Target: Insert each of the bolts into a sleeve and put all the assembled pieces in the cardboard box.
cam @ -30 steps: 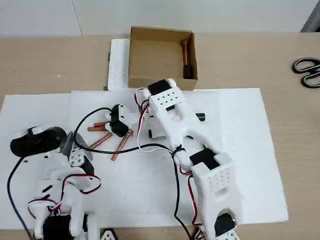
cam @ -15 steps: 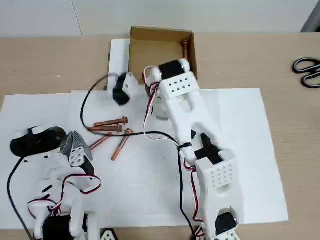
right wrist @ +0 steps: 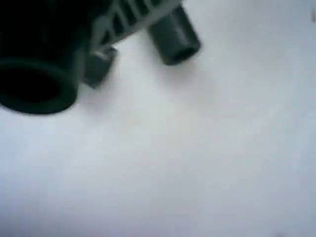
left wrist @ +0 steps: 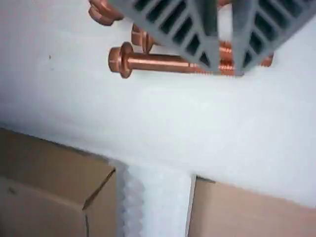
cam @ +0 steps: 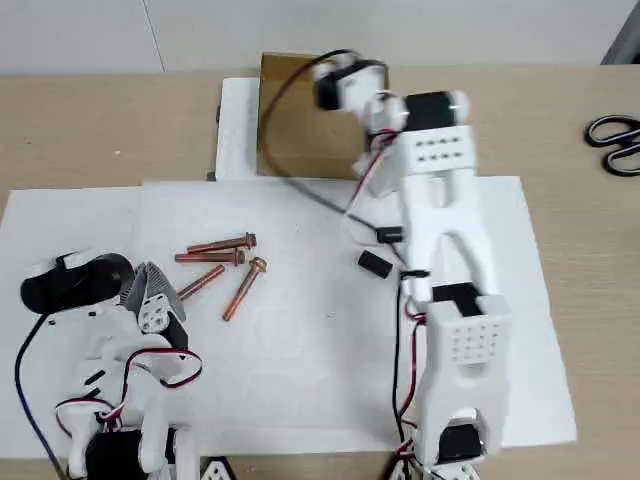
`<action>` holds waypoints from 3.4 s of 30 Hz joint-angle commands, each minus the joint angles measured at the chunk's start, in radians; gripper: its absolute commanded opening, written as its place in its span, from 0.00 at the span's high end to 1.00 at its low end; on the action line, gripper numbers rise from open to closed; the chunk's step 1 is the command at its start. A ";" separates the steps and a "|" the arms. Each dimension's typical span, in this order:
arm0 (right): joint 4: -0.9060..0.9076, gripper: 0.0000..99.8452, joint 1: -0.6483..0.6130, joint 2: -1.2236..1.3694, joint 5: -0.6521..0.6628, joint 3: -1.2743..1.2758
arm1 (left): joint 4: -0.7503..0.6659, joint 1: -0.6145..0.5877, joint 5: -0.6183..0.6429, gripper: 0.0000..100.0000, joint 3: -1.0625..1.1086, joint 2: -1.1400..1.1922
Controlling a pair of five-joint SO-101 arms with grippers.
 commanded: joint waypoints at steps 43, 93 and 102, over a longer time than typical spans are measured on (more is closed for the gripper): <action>-0.252 0.99 0.334 -0.918 -0.041 1.163 | 0.646 0.305 -0.431 0.99 -1.224 1.599; -0.312 0.99 0.326 -1.156 0.003 1.435 | 0.397 0.295 -0.522 0.91 -1.294 2.140; -0.312 0.99 0.328 -1.156 0.008 1.435 | 0.358 0.293 -0.520 0.92 -1.299 2.213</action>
